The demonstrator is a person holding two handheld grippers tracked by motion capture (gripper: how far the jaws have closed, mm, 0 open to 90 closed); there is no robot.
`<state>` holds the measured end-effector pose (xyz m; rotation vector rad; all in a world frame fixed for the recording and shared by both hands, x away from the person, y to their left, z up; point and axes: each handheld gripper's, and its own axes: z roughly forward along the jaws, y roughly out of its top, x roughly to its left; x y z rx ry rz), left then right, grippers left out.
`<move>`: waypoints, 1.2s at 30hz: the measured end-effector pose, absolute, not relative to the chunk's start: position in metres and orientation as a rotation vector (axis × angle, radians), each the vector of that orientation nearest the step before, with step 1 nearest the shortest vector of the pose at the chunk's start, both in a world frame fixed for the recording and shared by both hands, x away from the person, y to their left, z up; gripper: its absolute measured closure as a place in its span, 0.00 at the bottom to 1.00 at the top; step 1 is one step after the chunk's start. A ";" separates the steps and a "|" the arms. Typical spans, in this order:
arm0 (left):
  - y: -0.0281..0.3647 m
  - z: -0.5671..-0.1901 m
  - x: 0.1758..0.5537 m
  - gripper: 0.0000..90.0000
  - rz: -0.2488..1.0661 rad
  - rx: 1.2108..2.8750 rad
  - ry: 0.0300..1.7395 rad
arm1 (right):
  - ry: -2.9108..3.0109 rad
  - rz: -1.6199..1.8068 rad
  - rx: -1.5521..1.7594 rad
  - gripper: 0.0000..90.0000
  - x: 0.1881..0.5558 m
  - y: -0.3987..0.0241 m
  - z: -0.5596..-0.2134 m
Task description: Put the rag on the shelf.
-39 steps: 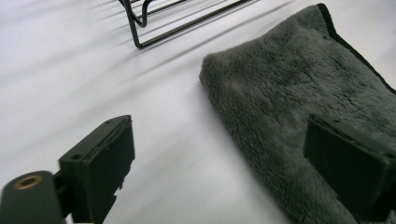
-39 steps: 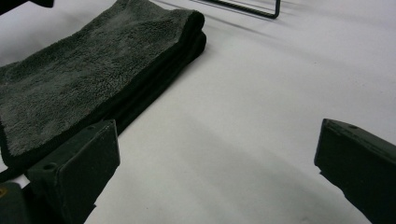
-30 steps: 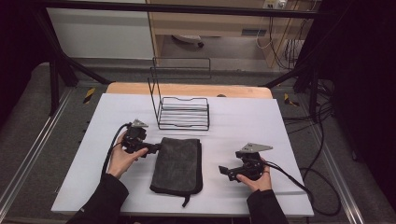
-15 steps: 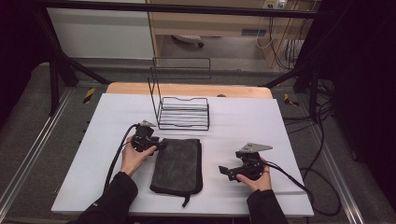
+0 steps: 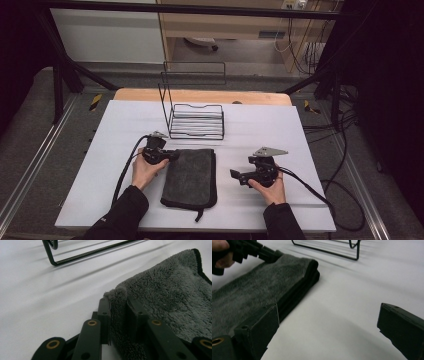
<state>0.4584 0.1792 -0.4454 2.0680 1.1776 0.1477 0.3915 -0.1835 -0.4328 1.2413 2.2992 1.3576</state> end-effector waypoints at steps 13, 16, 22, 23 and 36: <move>0.177 -0.446 0.455 0.86 0.190 2.075 1.152 | 2.304 1.299 1.328 0.25 0.437 -0.114 -0.429; 0.175 -0.446 0.453 0.86 0.210 2.083 1.146 | 2.299 1.280 1.361 0.34 0.448 -0.105 -0.433; 0.175 -0.446 0.453 0.86 0.220 2.084 1.137 | 2.333 1.250 1.400 0.48 0.456 -0.099 -0.444; 0.175 -0.446 0.453 0.86 0.221 2.084 1.135 | 2.348 1.236 1.395 0.49 0.456 -0.098 -0.446; 0.175 -0.446 0.452 0.86 0.225 2.088 1.124 | 2.388 1.234 1.431 0.70 0.453 -0.095 -0.452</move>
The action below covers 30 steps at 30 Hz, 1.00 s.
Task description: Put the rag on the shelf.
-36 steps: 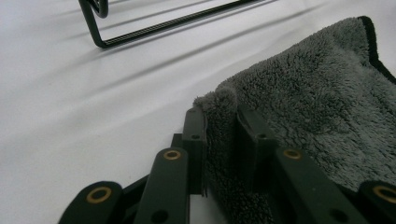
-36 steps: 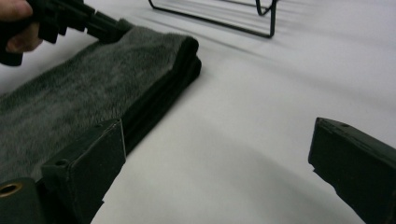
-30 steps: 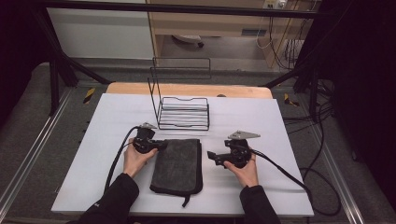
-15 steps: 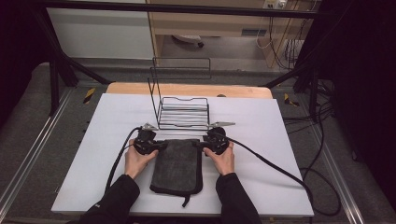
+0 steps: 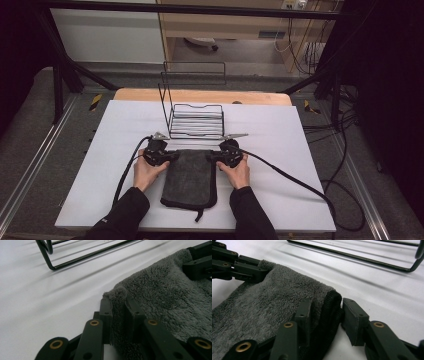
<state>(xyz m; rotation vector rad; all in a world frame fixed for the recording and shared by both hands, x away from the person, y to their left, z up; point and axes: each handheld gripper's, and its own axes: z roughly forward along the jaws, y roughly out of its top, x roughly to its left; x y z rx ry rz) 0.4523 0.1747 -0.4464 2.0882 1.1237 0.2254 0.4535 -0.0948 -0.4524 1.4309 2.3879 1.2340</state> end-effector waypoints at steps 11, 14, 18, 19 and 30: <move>0.176 -0.445 0.453 0.88 0.209 2.078 1.136 | 2.425 1.261 1.514 0.86 0.456 -0.096 -0.450; 0.177 -0.444 0.452 0.89 0.204 2.074 1.138 | 2.422 1.267 1.516 0.87 0.456 -0.097 -0.449; 0.183 -0.440 0.452 0.89 0.185 2.058 1.135 | 2.408 1.282 1.500 0.87 0.453 -0.097 -0.446; 0.184 -0.438 0.451 0.89 0.179 2.052 1.132 | 2.406 1.286 1.493 0.87 0.452 -0.097 -0.445; 0.190 -0.423 0.441 0.89 0.216 2.030 1.069 | 2.367 1.387 1.418 0.87 0.440 -0.099 -0.428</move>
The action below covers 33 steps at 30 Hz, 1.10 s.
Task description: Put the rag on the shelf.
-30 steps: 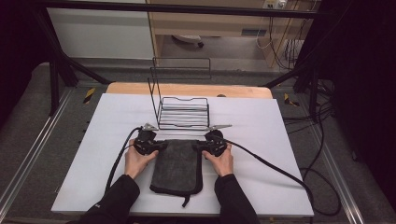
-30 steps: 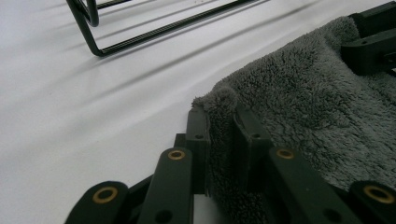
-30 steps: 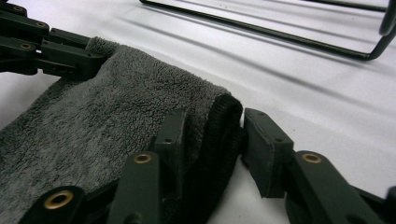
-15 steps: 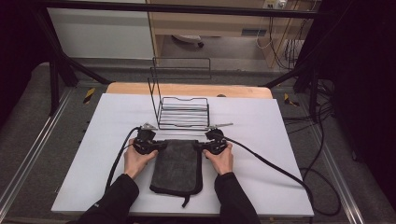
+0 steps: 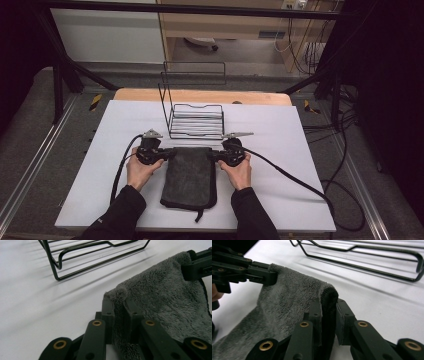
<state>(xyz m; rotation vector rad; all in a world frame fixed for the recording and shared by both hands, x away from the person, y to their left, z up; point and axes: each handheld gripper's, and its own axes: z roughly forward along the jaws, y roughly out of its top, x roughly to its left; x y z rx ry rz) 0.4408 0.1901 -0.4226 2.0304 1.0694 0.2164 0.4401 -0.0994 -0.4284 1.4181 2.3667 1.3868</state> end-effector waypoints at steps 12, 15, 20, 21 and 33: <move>0.190 -0.408 0.427 0.89 0.281 2.023 1.010 | 2.324 1.445 1.330 0.87 0.424 -0.101 -0.415; 0.191 -0.404 0.424 0.89 0.283 2.017 1.004 | 2.315 1.460 1.316 0.87 0.420 -0.102 -0.412; 0.193 -0.397 0.418 0.89 0.292 2.002 0.994 | 2.294 1.492 1.293 0.87 0.414 -0.102 -0.408; 0.194 -0.396 0.417 0.89 0.294 1.999 0.994 | 2.291 1.498 1.285 0.87 0.414 -0.102 -0.407; 0.196 -0.378 0.404 0.89 0.337 1.956 0.947 | 2.232 1.560 1.203 0.87 0.401 -0.105 -0.391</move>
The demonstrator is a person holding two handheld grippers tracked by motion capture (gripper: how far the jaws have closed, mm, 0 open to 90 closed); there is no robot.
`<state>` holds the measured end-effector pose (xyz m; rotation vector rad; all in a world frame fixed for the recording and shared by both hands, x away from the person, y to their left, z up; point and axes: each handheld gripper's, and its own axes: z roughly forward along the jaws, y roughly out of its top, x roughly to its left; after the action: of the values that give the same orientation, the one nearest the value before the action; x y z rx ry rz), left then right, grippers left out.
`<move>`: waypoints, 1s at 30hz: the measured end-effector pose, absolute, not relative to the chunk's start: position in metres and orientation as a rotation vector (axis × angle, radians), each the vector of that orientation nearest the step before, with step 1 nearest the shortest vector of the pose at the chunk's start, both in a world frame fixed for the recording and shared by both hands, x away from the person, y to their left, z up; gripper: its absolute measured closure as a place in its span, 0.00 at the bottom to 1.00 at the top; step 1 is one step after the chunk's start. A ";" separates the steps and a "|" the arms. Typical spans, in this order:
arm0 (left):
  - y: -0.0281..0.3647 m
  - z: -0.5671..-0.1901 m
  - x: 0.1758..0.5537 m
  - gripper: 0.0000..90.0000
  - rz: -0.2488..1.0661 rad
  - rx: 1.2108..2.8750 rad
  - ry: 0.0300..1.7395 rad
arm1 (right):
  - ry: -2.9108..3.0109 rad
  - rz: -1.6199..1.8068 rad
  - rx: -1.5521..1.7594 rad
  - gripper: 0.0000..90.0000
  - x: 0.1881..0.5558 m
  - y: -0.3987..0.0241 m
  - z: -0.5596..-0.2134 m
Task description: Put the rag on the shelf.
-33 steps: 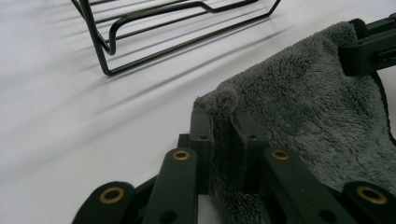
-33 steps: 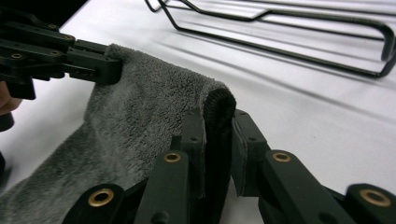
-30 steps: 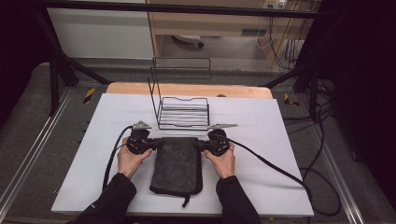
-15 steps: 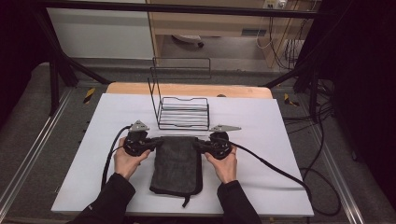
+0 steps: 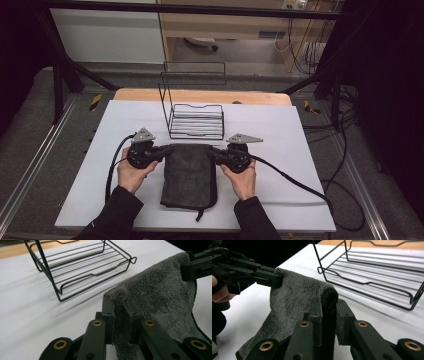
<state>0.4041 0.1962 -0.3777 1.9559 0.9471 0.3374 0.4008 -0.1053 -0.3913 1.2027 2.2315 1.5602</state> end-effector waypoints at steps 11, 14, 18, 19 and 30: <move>0.195 -0.361 0.394 0.89 0.365 1.912 0.910 | 2.180 1.581 1.127 0.87 0.391 -0.109 -0.375; 0.195 -0.357 0.392 0.89 0.375 1.904 0.902 | 2.171 1.594 1.111 0.87 0.389 -0.110 -0.371; 0.195 -0.352 0.389 0.89 0.385 1.885 0.889 | 2.152 1.613 1.088 0.87 0.385 -0.112 -0.365; 0.194 -0.351 0.388 0.89 0.391 1.879 0.883 | 2.148 1.613 1.083 0.87 0.384 -0.112 -0.363; 0.194 -0.334 0.377 0.89 0.427 1.810 0.843 | 2.091 1.645 1.006 0.87 0.374 -0.116 -0.345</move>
<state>0.3769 0.1942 -0.3345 1.8101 0.8429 0.4266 0.3744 -0.1158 -0.3450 1.0065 2.0914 1.6452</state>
